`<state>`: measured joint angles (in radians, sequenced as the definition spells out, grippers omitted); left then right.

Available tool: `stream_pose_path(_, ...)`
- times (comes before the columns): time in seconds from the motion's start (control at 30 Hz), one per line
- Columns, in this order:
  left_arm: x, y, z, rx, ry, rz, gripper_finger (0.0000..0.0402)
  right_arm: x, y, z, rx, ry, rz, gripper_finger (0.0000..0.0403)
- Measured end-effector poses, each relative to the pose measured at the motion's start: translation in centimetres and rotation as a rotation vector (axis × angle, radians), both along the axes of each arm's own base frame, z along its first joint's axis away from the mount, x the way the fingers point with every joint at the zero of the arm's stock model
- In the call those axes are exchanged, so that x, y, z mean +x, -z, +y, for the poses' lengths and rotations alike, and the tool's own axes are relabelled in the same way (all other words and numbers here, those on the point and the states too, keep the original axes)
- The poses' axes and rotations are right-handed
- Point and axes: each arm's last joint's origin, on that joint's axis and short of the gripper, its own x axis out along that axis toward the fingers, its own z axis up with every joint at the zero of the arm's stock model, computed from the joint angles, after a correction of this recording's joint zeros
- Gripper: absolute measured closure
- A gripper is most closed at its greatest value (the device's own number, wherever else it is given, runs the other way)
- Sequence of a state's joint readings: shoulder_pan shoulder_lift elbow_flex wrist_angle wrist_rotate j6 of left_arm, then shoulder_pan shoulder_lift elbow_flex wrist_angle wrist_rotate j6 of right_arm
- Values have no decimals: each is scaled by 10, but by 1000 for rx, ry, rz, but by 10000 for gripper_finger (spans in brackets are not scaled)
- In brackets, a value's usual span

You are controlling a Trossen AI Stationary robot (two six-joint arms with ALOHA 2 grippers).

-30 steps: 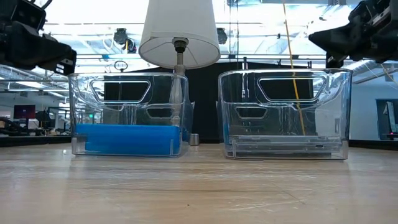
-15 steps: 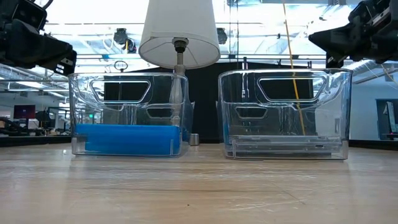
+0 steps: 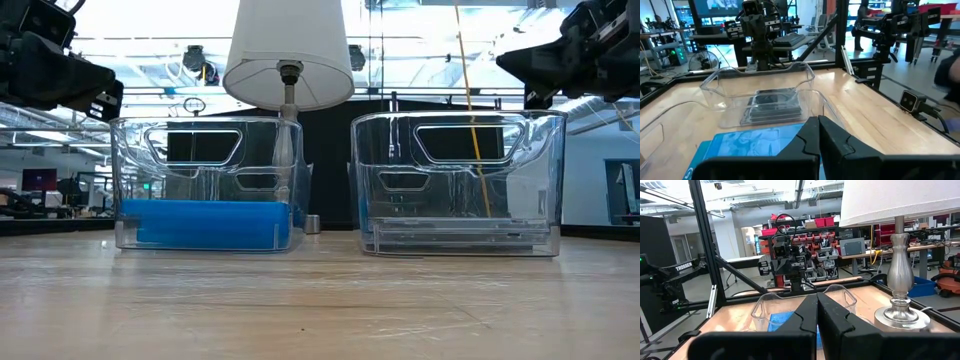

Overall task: Pick & place jewel cases by type
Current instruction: Return to Home Position

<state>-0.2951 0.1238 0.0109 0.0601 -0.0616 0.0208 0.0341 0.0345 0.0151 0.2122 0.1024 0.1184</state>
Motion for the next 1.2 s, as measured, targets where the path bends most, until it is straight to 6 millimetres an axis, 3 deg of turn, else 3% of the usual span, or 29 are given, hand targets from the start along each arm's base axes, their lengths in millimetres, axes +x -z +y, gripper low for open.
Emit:
stream_pose_path(0.53, 0, 0, 0, 0, 0, 0, 334, 0, 0, 0, 0, 0, 0, 403)
stream_pose_path(1.2, 0, 0, 0, 0, 0, 0, 335, 0, 0, 0, 0, 0, 0, 403)
